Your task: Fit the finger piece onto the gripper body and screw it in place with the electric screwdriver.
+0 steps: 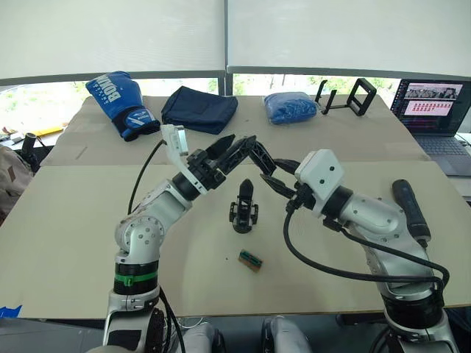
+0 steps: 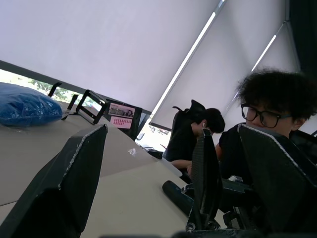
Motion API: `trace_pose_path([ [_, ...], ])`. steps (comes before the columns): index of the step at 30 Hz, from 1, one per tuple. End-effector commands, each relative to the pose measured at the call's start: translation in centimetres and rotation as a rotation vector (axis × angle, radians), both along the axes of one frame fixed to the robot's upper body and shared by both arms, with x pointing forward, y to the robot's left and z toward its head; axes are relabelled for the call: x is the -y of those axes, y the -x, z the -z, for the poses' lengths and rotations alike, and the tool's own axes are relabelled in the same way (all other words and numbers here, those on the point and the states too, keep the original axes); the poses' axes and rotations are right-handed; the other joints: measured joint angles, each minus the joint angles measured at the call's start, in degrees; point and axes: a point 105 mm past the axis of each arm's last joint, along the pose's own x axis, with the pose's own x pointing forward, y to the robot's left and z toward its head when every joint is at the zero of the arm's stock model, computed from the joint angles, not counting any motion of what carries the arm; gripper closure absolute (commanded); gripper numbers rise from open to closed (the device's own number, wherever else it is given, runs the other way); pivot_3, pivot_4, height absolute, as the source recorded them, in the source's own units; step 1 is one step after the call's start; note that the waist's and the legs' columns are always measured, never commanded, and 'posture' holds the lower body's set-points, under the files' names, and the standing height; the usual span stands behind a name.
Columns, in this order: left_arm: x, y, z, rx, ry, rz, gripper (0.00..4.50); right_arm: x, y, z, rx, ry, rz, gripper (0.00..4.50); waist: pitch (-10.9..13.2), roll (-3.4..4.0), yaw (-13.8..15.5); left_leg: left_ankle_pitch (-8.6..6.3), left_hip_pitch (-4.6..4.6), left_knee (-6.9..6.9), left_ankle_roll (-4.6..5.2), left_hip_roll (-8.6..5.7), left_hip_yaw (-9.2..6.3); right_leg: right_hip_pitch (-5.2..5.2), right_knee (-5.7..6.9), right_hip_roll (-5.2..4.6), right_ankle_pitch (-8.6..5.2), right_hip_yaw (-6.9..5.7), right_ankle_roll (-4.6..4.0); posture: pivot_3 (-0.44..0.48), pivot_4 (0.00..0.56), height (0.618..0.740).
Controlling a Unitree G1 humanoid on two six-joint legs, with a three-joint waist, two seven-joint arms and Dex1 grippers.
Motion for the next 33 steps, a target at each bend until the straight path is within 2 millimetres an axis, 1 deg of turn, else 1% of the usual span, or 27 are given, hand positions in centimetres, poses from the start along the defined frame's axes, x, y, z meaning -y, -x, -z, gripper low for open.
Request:
trace_pose_path([
  [1,0.9,1.3,-1.4,0.049,0.038,0.052,0.00,-0.9,0.8,-1.5,0.108,0.003,-0.037,3.32,0.00,0.00,0.00,0.00,0.00,0.00,0.00,0.00,0.00,0.00,-0.01,0.00,0.00,0.01,0.00,0.000,0.150,0.740],
  [3,1.1,1.3,-1.2,0.036,0.050,0.058,0.00,-1.2,1.0,-1.6,0.121,0.007,-0.054,3.32,0.00,0.00,0.01,0.00,0.01,0.00,0.00,0.01,0.00,0.01,-0.01,0.00,0.00,0.00,0.00,0.000,0.150,0.740],
  [6,1.5,1.5,-1.5,0.014,0.114,0.069,0.00,-1.5,1.1,-1.3,0.127,0.013,-0.058,3.32,0.01,-0.02,0.09,0.00,0.00,0.00,0.00,0.00,-0.01,0.01,-0.02,0.00,-0.01,0.01,0.01,0.000,0.150,0.740],
  [10,1.7,2.0,-1.6,0.026,0.121,0.077,0.00,-1.5,1.0,-1.0,0.118,0.010,-0.051,3.32,0.02,-0.05,0.00,0.00,0.01,0.00,0.01,0.01,-0.01,0.02,-0.02,0.00,-0.01,0.01,0.02,0.000,0.150,0.740],
  [13,1.1,2.0,-2.2,0.073,0.147,0.035,0.89,-1.3,0.8,-1.0,0.120,0.014,-0.035,3.32,0.02,-0.05,0.00,0.00,0.01,0.00,0.01,0.02,-0.01,0.02,-0.02,0.02,-0.01,0.01,0.02,0.000,0.150,0.740],
  [14,1.0,2.1,-2.4,0.077,0.159,0.036,1.36,-1.1,0.7,-1.0,0.117,0.013,-0.025,3.32,0.02,-0.05,0.00,0.00,0.01,0.00,0.01,0.02,-0.01,0.02,-0.03,0.02,-0.01,0.01,0.01,0.000,0.150,0.740],
  [17,0.8,2.1,-2.4,0.077,0.164,0.038,2.97,-0.9,0.5,-0.9,0.115,0.014,-0.010,3.32,0.02,-0.06,0.03,0.00,0.00,0.00,0.01,0.02,-0.02,0.02,-0.03,0.01,-0.01,0.01,0.01,0.000,0.150,0.740],
  [18,0.7,2.0,-2.4,0.072,0.167,0.030,3.40,-0.8,0.4,-0.8,0.114,0.017,-0.007,3.32,0.02,-0.06,0.01,0.00,0.00,0.00,0.01,0.02,-0.02,0.02,-0.03,0.01,-0.01,0.01,0.01,0.000,0.150,0.740],
  [20,0.5,2.0,-2.3,0.067,0.166,0.024,4.47,-0.7,0.3,-0.7,0.112,0.018,-0.004,3.32,0.03,-0.06,0.04,0.00,0.00,0.00,0.01,0.02,-0.02,0.02,-0.04,0.01,-0.01,0.01,0.02,0.000,0.150,0.740],
  [26,0.3,1.8,-1.6,0.030,0.169,0.012,4.50,-0.5,0.2,-0.8,0.126,0.020,0.017,3.32,0.03,-0.08,0.02,0.00,-0.01,-0.01,0.01,0.02,-0.03,0.02,-0.05,0.01,-0.01,0.01,0.02,0.000,0.150,0.740],
  [28,0.3,1.7,-1.8,0.026,0.185,0.011,4.50,-0.4,0.3,-0.2,0.069,0.028,0.002,3.32,0.03,-0.08,0.03,0.00,-0.01,0.00,0.01,0.02,-0.03,0.02,-0.04,0.01,-0.01,0.01,0.02,0.000,0.150,0.740],
  [30,0.1,1.3,-2.0,0.019,0.205,0.006,4.50,-0.5,0.9,-0.3,0.064,0.029,-0.035,2.28,0.04,-0.10,0.11,0.01,-0.01,0.00,0.01,0.02,-0.03,0.02,-0.05,0.01,-0.01,0.01,0.02,0.000,0.150,0.740],
  [31,-0.1,1.1,-2.0,0.016,0.212,0.004,4.50,-0.3,1.1,-0.5,0.076,0.034,-0.042,2.00,0.04,-0.12,0.15,0.01,-0.02,0.00,0.01,0.02,-0.04,0.02,-0.05,0.01,-0.01,0.00,0.02,0.000,0.150,0.740],
  [33,-0.2,1.0,-2.0,-0.007,0.220,0.044,4.50,0.4,1.2,-1.0,0.087,0.038,-0.043,1.25,0.05,-0.13,0.13,0.01,-0.02,0.00,0.02,0.01,-0.04,0.02,-0.07,0.01,-0.01,0.00,0.02,0.000,0.150,0.740],
])
